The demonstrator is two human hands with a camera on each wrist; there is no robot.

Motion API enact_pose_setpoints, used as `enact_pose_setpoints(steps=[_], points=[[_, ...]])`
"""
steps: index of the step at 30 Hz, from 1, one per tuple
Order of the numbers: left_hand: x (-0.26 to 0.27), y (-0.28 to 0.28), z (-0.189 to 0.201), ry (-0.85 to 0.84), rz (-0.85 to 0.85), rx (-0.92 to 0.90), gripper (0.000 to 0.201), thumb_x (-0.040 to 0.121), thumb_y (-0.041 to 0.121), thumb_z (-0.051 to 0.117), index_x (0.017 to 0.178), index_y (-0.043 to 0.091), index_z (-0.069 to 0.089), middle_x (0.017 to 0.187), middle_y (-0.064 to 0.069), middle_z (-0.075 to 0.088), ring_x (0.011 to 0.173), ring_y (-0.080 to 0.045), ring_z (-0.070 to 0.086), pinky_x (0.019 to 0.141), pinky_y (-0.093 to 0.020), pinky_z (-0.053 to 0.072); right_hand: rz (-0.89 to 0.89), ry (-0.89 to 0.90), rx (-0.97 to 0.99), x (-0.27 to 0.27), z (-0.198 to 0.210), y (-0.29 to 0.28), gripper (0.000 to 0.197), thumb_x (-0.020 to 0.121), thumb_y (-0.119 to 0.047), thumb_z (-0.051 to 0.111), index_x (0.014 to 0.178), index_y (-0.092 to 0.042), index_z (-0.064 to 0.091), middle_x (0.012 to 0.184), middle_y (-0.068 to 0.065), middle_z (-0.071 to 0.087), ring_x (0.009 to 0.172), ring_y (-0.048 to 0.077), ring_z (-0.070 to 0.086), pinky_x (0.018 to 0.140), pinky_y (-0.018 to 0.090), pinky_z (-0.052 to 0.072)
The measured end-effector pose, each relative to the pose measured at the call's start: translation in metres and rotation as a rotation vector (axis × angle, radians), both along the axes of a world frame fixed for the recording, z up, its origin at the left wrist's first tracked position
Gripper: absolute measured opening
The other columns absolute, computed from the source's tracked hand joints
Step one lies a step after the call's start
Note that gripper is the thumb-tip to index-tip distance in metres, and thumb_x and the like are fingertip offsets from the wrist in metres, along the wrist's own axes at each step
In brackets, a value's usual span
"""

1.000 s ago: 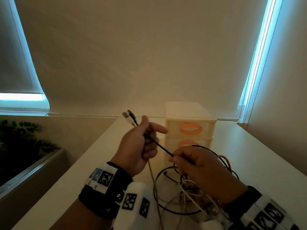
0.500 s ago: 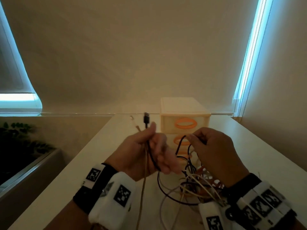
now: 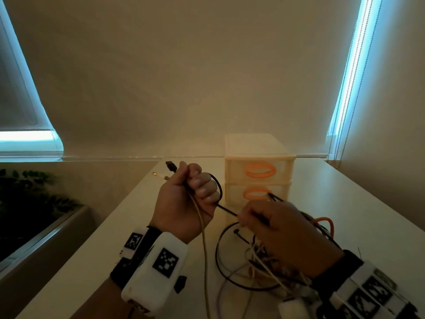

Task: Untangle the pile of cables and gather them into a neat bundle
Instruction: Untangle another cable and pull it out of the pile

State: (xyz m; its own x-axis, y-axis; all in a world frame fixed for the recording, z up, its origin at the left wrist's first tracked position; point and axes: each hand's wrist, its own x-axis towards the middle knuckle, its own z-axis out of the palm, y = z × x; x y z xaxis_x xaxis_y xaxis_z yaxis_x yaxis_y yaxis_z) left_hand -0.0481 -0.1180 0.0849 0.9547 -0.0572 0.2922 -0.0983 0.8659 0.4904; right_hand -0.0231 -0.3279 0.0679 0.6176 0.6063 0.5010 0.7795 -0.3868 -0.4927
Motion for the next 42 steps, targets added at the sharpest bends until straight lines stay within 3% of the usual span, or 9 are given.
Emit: enact_pose_setpoints(steps=[7,17,22,25,29,31,34,38,42], points=[[0.003,0.005,-0.005,-0.032,-0.066,0.058,0.045,0.109,0.043,0.029,0.077,0.016,0.046,0.054,0.007,0.035,0.042,-0.008,0.034,0.043,-0.023,0.029,0.022,0.047,0.014,0.003,-0.002,-0.008,0.014,0.096,-0.042,0.056,0.088,-0.035,0.065,0.077,-0.008,0.065,0.066,0.013,0.061,0.058,0.022,0.049],[0.002,0.017,-0.002,-0.043,-0.067,0.055,0.046,0.109,0.043,0.028,0.077,0.017,0.046,0.054,0.007,0.039,0.043,-0.009,0.037,0.045,-0.023,0.030,0.086,0.283,-0.240,0.004,0.012,-0.024,0.021,0.100,-0.030,0.055,0.085,-0.038,0.067,0.088,-0.009,0.071,0.078,0.015,0.067,0.074,0.037,0.057],[-0.012,0.012,0.005,-0.108,-0.276,0.397,0.045,0.109,0.042,0.028,0.074,0.016,0.040,0.057,-0.001,0.052,0.045,-0.013,0.046,0.044,-0.025,0.035,-0.302,0.055,-0.023,0.016,0.011,-0.024,0.031,0.098,-0.042,0.055,0.072,-0.027,0.058,0.063,-0.003,0.059,0.059,0.011,0.057,0.058,0.031,0.048],[-0.018,-0.011,0.000,-0.089,-0.386,0.721,0.048,0.106,0.045,0.032,0.072,0.012,0.043,0.094,-0.027,0.069,0.082,-0.033,0.069,0.073,-0.034,0.055,-0.358,-0.056,0.208,0.012,0.007,-0.016,0.029,0.096,-0.041,0.059,0.073,-0.024,0.058,0.057,-0.006,0.053,0.054,0.008,0.052,0.054,0.022,0.042],[-0.013,-0.031,-0.006,0.003,-0.336,0.629,0.049,0.108,0.042,0.033,0.076,0.007,0.046,0.109,-0.030,0.059,0.107,-0.037,0.062,0.108,-0.052,0.043,-0.176,-0.095,0.417,-0.002,0.010,-0.005,0.013,0.096,-0.029,0.063,0.084,-0.028,0.068,0.069,-0.011,0.064,0.066,0.004,0.062,0.059,0.016,0.048],[-0.011,-0.030,-0.003,-0.008,-0.200,0.457,0.049,0.109,0.041,0.031,0.074,0.009,0.042,0.096,-0.024,0.059,0.096,-0.033,0.064,0.101,-0.047,0.050,-0.017,-0.085,0.359,-0.006,0.008,-0.002,0.014,0.098,-0.022,0.062,0.102,-0.026,0.075,0.085,-0.013,0.071,0.082,0.007,0.068,0.071,0.022,0.054],[-0.010,-0.023,0.006,0.009,-0.084,0.225,0.053,0.107,0.045,0.029,0.068,0.011,0.039,0.120,-0.033,0.063,0.113,-0.039,0.066,0.089,-0.040,0.057,0.138,-0.007,0.120,-0.008,0.000,-0.003,0.024,0.100,-0.023,0.059,0.120,-0.031,0.071,0.086,-0.008,0.071,0.082,0.011,0.067,0.071,0.023,0.054],[-0.007,-0.019,0.001,0.126,0.037,0.158,0.055,0.105,0.044,0.034,0.059,0.015,0.043,0.061,-0.002,0.053,0.057,-0.020,0.056,0.052,-0.026,0.046,-0.002,0.062,0.100,0.001,-0.003,-0.009,0.012,0.096,-0.035,0.063,0.090,-0.033,0.073,0.071,-0.010,0.067,0.063,0.009,0.063,0.062,0.032,0.056],[-0.004,-0.013,-0.002,0.156,0.034,0.112,0.051,0.106,0.043,0.033,0.062,0.017,0.041,0.052,0.004,0.037,0.048,-0.014,0.041,0.045,-0.023,0.037,-0.089,-0.013,0.127,0.002,-0.009,-0.008,0.018,0.095,-0.040,0.061,0.080,-0.030,0.065,0.066,-0.010,0.063,0.056,0.011,0.058,0.052,0.025,0.049]])
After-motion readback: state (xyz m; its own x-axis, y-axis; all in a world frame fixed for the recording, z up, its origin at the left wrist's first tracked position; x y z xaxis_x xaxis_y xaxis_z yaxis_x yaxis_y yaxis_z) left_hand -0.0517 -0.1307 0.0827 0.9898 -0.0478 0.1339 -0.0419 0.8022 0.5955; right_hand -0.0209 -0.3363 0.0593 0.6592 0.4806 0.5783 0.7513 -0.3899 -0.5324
